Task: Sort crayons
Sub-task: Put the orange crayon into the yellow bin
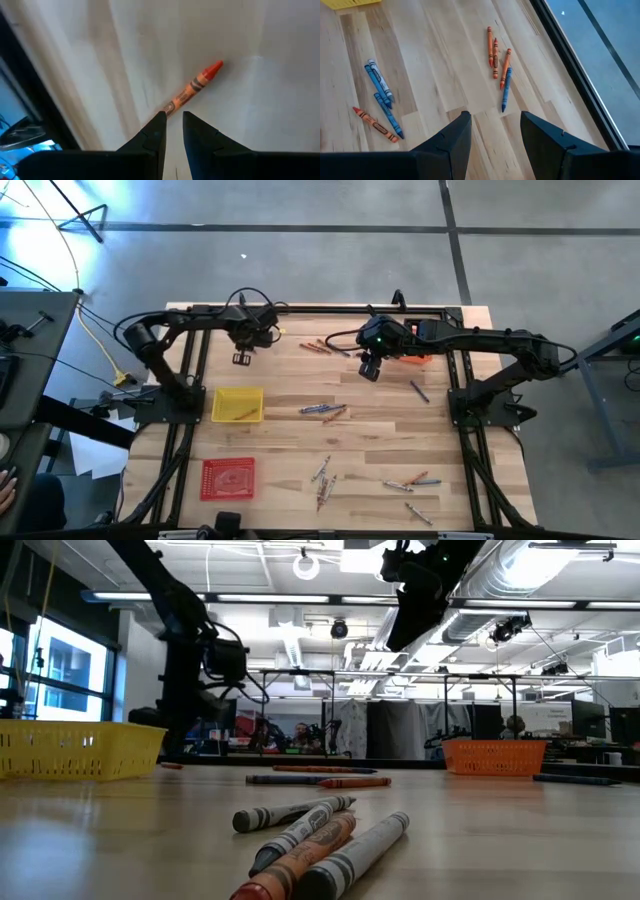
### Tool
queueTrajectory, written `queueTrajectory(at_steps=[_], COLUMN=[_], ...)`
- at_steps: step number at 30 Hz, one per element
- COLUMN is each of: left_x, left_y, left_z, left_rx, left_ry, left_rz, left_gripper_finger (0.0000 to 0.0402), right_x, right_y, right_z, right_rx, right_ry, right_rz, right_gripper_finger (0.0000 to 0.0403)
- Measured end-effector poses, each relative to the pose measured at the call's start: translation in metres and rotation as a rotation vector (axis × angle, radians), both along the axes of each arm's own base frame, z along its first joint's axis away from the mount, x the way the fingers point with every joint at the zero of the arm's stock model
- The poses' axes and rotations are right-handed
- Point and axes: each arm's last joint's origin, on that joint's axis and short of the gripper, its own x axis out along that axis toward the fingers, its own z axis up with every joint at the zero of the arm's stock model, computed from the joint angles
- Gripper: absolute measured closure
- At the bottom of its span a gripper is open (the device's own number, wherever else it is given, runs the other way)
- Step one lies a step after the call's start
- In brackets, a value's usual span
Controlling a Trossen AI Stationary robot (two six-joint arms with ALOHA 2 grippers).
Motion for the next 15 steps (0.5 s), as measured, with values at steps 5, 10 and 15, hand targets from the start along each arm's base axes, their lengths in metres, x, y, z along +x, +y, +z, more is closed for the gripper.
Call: queueTrajectory(at_steps=[5, 10, 15], left_x=[0.002, 0.006, 0.006], left_y=[0.002, 0.005, 0.005], left_z=[-0.013, -0.021, -0.025], left_rx=[-0.020, -0.013, -0.033], left_ry=[0.042, 0.046, 0.055], left_rz=[-0.014, -0.019, -0.034], left_gripper_finger=[0.0351, 0.0351, 0.0351], right_x=[0.000, 0.000, 0.000], right_y=[0.000, 0.000, 0.000], right_z=[0.000, 0.000, 0.000], right_rx=[-0.005, -0.008, -0.007], right_ry=[0.003, 0.005, 0.011], right_rz=[0.007, 0.012, 0.012], right_gripper_finger=[0.0238, 0.0238, 0.0238])
